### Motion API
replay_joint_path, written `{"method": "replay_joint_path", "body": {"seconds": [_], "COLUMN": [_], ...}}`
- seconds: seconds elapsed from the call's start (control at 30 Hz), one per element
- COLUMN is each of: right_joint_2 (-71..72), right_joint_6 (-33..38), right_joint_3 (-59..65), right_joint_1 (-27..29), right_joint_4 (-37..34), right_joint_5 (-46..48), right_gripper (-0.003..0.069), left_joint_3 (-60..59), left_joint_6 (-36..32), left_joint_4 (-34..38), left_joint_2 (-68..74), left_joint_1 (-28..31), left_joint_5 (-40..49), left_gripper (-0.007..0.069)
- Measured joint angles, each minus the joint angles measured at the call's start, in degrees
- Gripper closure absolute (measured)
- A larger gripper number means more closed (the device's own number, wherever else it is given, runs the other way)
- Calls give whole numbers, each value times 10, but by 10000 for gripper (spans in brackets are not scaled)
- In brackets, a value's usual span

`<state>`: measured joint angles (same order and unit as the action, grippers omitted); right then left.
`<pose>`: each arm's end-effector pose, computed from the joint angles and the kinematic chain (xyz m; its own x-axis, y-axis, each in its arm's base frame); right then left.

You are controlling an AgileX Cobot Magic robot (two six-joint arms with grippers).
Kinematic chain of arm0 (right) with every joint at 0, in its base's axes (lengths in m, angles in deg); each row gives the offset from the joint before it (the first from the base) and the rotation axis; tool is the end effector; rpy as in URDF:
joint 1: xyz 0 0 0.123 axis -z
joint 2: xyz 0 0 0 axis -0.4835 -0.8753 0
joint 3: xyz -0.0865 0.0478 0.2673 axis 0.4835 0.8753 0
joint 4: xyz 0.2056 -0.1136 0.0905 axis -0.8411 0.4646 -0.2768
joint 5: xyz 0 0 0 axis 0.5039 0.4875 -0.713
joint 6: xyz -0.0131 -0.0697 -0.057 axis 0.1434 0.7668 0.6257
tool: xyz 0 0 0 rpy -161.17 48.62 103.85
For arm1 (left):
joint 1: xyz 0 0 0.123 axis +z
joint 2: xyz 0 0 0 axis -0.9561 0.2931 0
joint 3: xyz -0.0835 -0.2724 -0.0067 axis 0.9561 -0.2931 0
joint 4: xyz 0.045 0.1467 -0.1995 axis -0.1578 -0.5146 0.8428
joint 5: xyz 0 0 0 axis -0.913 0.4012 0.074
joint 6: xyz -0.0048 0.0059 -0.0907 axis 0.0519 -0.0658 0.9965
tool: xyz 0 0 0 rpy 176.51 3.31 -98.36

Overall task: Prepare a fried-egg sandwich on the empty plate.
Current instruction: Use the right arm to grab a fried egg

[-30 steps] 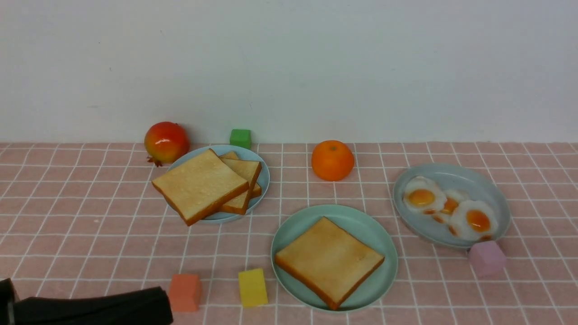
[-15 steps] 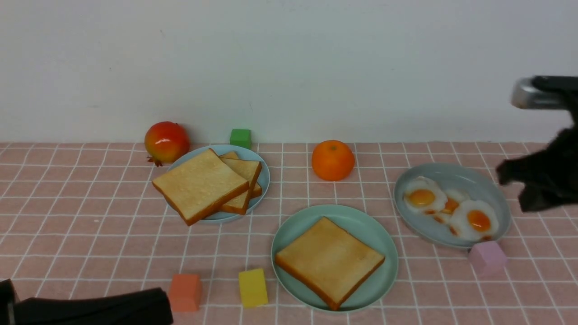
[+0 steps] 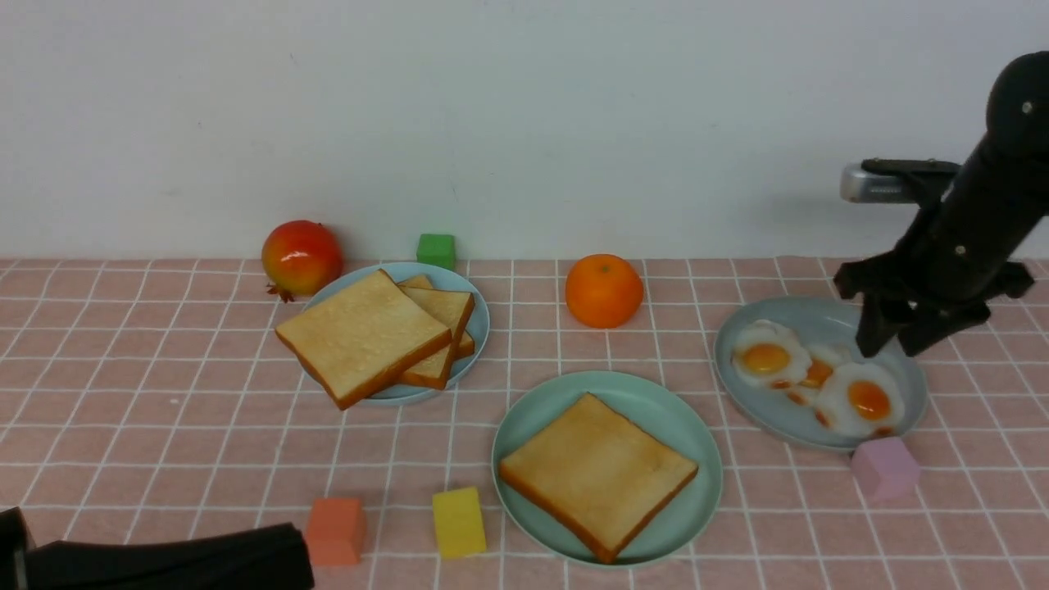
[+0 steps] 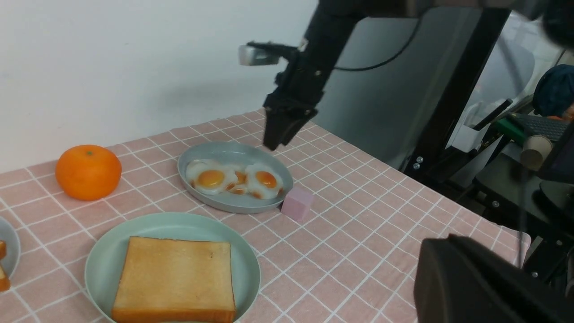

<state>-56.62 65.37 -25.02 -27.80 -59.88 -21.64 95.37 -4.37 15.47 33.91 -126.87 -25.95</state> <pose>0.4323 0.0087 0.2186 -0.9666 -0.1520 -0.2062 -0.1850 0.9710 0.1513 0.0578 -0.0808 0.3157 -0.2616 -0.1860 -0.9471 0.7705 0.5508 -0.3209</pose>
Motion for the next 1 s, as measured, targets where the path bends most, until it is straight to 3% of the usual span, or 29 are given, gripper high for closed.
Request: {"method": "replay_joint_path", "body": {"seconds": [0.3, 0.67, 1.0], "right_joint_2": [-113, -131, -139], "right_joint_6": [117, 225, 235], "right_joint_3": [-102, -109, -115], "right_joint_1": [28, 29, 32], "right_joint_4": [-16, -5, -16], "right_joint_5": [44, 27, 36], "right_gripper": [72, 68, 78], "left_joint_3": [0, 0, 0], "left_joint_6": [1, 1, 1], "left_joint_4": [1, 1, 2], "left_joint_2": [0, 0, 0], "left_joint_1": [0, 0, 0], "left_joint_5": [1, 1, 1], "left_gripper": [612, 612, 612]}}
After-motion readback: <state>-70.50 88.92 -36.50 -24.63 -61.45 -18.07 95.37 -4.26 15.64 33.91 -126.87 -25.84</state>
